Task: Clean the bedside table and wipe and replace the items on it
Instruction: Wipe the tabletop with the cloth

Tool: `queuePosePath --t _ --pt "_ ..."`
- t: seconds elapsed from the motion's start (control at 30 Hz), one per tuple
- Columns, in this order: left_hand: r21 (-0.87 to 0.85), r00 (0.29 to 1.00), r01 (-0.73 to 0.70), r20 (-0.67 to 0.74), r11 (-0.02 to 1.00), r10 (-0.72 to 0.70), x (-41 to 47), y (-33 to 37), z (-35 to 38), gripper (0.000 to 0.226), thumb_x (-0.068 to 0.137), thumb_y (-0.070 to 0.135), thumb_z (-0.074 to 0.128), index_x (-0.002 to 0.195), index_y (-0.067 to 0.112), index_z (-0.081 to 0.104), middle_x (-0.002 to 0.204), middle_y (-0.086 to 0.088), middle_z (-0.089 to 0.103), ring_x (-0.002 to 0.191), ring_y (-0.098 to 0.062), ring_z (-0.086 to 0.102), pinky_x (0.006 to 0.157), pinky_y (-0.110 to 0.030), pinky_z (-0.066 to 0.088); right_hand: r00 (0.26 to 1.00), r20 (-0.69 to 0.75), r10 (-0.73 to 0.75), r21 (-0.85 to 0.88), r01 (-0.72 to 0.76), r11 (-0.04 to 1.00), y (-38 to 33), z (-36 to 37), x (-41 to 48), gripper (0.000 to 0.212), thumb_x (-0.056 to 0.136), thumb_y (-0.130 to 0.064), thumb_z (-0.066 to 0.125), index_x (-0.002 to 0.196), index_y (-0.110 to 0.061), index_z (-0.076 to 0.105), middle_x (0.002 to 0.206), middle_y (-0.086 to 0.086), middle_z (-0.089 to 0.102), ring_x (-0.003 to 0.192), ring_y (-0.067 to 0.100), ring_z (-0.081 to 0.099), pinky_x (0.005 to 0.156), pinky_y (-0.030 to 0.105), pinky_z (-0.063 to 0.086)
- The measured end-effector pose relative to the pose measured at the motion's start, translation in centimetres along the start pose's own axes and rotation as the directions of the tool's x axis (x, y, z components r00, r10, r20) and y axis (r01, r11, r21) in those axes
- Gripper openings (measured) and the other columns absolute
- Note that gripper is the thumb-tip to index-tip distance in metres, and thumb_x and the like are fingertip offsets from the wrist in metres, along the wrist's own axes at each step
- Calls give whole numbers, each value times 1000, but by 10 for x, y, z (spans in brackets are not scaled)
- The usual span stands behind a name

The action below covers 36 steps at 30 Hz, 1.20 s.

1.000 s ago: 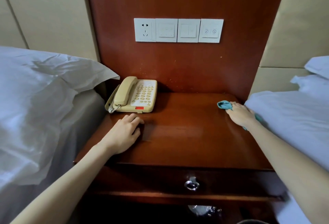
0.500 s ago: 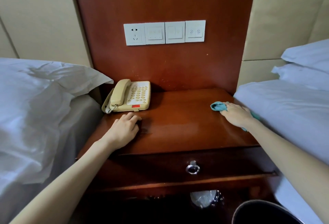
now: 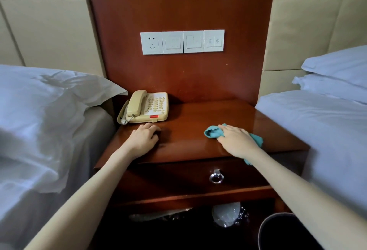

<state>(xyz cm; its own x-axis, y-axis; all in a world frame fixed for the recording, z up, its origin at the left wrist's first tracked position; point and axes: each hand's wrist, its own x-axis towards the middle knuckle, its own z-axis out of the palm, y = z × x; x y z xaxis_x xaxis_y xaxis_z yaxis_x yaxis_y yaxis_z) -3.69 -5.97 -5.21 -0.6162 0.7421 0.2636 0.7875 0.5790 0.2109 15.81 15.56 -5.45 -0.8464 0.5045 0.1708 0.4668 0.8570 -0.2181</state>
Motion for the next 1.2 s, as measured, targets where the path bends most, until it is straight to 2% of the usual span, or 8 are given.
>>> queuePosePath --t 0.4,0.5,0.63,0.7,0.77,0.83,1.03,1.2 --pt "9 1000 4 17 1000 -5 1 -1 1 35 94 22 43 129 19 50 138 -4 44 128 -26 38 102 -44 35 968 -71 -240 18 241 970 -90 25 -27 54 97 -33 23 149 -18 29 157 -6 27 145 10 18 119 35 11" --pt "-1 1000 5 25 1000 -5 1 -1 1 36 94 22 42 129 19 50 139 -4 44 128 -25 37 103 -45 34 937 -110 -330 35 336 941 -95 26 -31 53 96 -33 27 147 -20 34 155 -8 31 143 6 21 116 29 11" --pt "-3 1000 9 17 1000 -9 -1 0 0 36 93 21 43 128 18 50 138 -5 44 128 -26 37 102 -46 34 889 -134 -438 20 445 896 -62 16 -39 54 90 -30 36 144 -25 42 150 -10 39 138 4 31 110 15 13" --pt "-2 1000 13 20 1000 -13 -2 0 -1 35 94 20 43 128 18 50 138 -5 43 128 -26 37 102 -46 34 878 -201 -433 -7 441 897 -44 11 -48 55 84 -29 40 137 -20 53 142 -8 50 132 6 43 107 13 20" --pt "1 1000 23 22 1000 -23 -1 -1 -1 36 94 20 43 129 18 50 139 -5 43 129 -27 36 103 -46 33 826 -351 -441 -64 448 892 -26 10 -57 51 78 -28 43 121 -11 66 124 0 66 115 14 61 100 25 41" --pt "5 999 29 23 1000 -29 0 -1 -1 36 94 19 43 129 18 50 140 -5 42 129 -27 36 104 -46 33 794 -440 -421 -102 421 901 -6 10 -61 48 75 -26 44 110 -7 72 111 4 72 102 19 69 89 34 52" --pt "-10 1000 18 13 1000 -18 0 0 0 35 95 17 44 130 17 50 140 -6 43 130 -27 36 105 -45 32 819 -506 -269 -93 259 961 46 2 -62 50 74 -25 41 108 -7 73 105 9 74 93 26 72 82 36 54" --pt "-17 1000 9 10 1000 -8 -1 2 -1 35 95 15 45 129 16 51 140 -7 44 131 -28 36 106 -44 32 763 -635 -119 -86 83 993 88 -6 -62 46 71 -24 39 92 -3 75 86 15 75 70 34 71 65 36 55"
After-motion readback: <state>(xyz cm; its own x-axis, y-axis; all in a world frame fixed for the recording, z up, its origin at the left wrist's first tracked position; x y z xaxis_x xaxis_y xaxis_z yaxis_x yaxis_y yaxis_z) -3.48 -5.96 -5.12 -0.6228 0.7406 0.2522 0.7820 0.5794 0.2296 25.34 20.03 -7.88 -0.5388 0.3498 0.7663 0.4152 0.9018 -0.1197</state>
